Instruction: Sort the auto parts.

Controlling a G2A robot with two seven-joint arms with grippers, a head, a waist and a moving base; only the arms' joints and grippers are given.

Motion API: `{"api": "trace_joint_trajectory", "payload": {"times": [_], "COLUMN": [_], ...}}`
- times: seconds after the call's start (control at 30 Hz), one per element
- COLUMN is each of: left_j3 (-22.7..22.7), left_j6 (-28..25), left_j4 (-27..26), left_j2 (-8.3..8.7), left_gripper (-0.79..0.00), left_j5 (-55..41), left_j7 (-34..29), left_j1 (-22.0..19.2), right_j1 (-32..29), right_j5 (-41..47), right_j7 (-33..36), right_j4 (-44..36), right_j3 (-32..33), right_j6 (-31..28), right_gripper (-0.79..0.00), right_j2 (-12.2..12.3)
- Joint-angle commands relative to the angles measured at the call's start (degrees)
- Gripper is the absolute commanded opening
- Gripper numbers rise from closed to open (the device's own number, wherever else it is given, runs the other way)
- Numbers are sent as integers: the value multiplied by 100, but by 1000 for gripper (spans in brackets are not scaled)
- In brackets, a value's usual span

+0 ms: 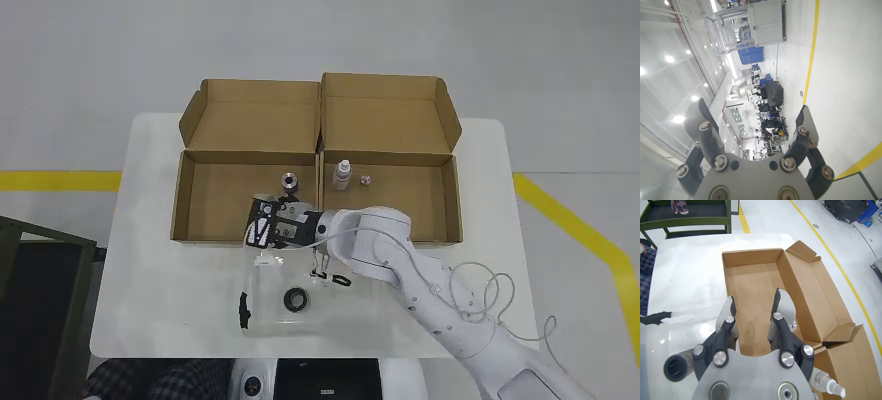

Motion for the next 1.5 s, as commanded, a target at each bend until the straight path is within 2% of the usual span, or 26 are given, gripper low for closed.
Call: {"api": "trace_joint_trajectory", "payload": {"times": [0.0,0.4,0.77,1.1,1.47], "left_j3": [0,0,0,0,0], "left_j6": [0,0,0,0,0], "left_j4": [0,0,0,0,0], "left_j2": [0,0,0,0,0], "left_gripper": [0,0,0,0,0], "left_j5": [0,0,0,0,0], "left_j7": [0,0,0,0,0], "left_j1": [0,0,0,0,0], "right_j1": [-206,-1470,-2184,-2414,-2279], "right_j5": [-55,-377,-843,-1212,-1321], "right_j7": [11,-87,-390,-503,-644], "right_j4": [-236,-1316,-1615,-1393,-975], "right_j3": [79,633,814,747,691], "right_j6": [-138,-1076,-1595,-1935,-1849], "right_gripper": [-422,-416,-406,-397,-394], "right_j2": [54,408,626,750,798]}}
